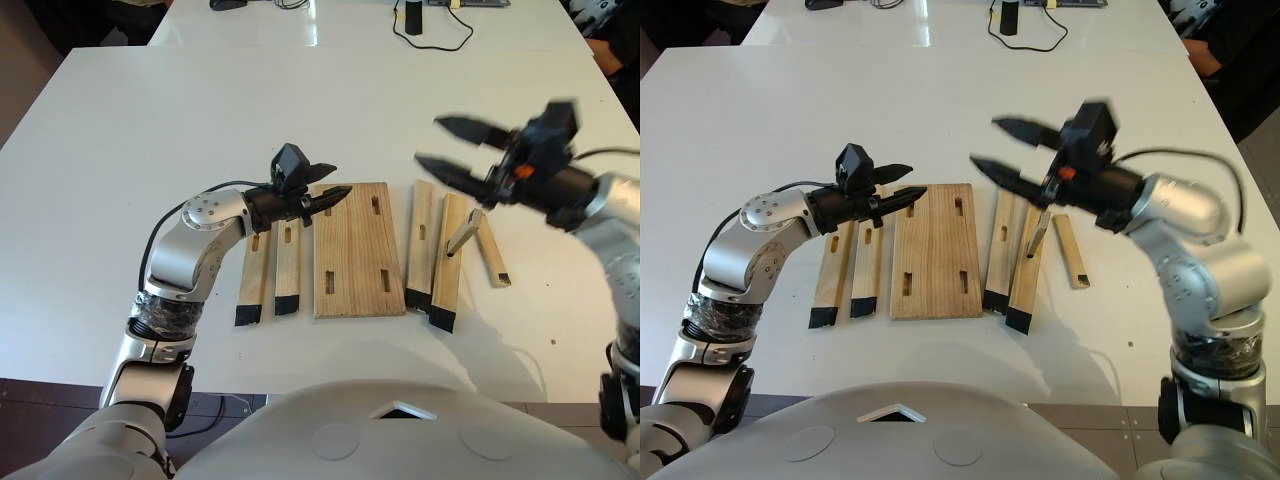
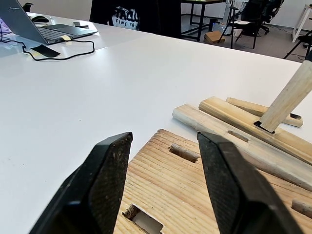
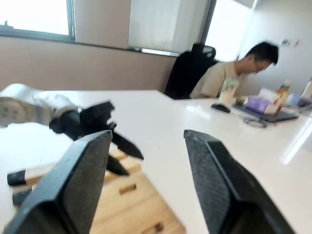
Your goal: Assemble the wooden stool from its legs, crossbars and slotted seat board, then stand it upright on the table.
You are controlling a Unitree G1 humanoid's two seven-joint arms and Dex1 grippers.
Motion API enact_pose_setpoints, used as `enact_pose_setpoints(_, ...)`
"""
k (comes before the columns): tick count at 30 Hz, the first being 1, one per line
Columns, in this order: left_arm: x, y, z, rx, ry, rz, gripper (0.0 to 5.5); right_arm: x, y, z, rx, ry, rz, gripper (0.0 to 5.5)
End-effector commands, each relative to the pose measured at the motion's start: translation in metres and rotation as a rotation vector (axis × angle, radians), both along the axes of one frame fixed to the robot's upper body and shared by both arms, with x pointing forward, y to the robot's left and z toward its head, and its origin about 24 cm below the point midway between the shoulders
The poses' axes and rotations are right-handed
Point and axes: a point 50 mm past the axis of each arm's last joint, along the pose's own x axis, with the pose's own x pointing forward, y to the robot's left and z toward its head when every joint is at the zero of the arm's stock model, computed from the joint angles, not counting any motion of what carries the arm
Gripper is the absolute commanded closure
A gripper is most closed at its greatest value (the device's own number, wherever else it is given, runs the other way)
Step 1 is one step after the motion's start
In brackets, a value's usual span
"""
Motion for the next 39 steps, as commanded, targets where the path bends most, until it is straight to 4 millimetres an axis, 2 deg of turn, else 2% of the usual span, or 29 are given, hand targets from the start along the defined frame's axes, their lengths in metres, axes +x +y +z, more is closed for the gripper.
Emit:
enact_pose_setpoints(1,0.0,0.0,-0.003,0.017,0.006,-0.001,3.03,-0.016,-0.02,-0.059,-0.135,0.154,-0.029,2.76)
enact_pose_setpoints(3,0.0,0.001,-0.003,0.023,0.008,-0.009,3.03,-0.017,-0.021,-0.052,-0.096,0.124,-0.028,2.76)
enact_pose_setpoints(9,0.0,0.003,-0.003,0.024,0.011,-0.004,3.03,0.0,-0.007,0.041,0.208,-0.166,-0.044,2.76)
enact_pose_setpoints(11,0.0,0.005,-0.003,0.027,0.012,-0.003,3.03,-0.006,0.002,0.067,0.29,-0.234,-0.021,2.76)
enact_pose_setpoints(12,0.0,0.006,-0.004,0.028,0.012,0.002,3.03,-0.012,0.007,0.071,0.303,-0.228,0.001,2.76)
enact_pose_setpoints(14,0.001,0.008,-0.003,0.03,0.012,0.015,3.03,-0.024,0.017,0.061,0.262,-0.168,0.054,2.76)
enact_pose_setpoints(15,0.001,0.008,-0.003,0.03,0.01,0.02,3.03,-0.033,0.023,0.048,0.234,-0.1,0.093,2.76)
enact_pose_setpoints(17,0.002,0.008,-0.003,0.027,0.005,0.022,3.03,-0.058,0.025,0.011,0.147,0.092,0.174,2.76)
enact_pose_setpoints(20,0.002,0.008,-0.003,0.02,0.004,0.032,3.03,-0.083,0.006,-0.039,-0.031,0.298,0.21,2.76)
enact_pose_setpoints(23,0.001,0.009,-0.004,0.018,0.004,0.046,3.03,-0.098,-0.018,-0.067,-0.164,0.391,0.233,2.76)
enact_pose_setpoints(30,-0.006,0.004,-0.009,-0.011,0.02,0.073,3.03,-0.094,-0.064,-0.089,-0.31,0.455,0.203,2.76)
enact_pose_setpoints(33,-0.014,0.0,-0.014,-0.025,0.034,0.094,3.03,-0.08,-0.08,-0.095,-0.409,0.42,0.158,2.76)
enact_pose_setpoints(36,-0.019,0.0,-0.017,-0.04,0.041,0.12,3.03,-0.072,-0.095,-0.087,-0.493,0.387,0.14,2.76)
enact_pose_setpoints(39,-0.024,-0.001,-0.02,-0.048,0.048,0.149,3.03,-0.064,-0.106,-0.068,-0.531,0.348,0.147,2.76)
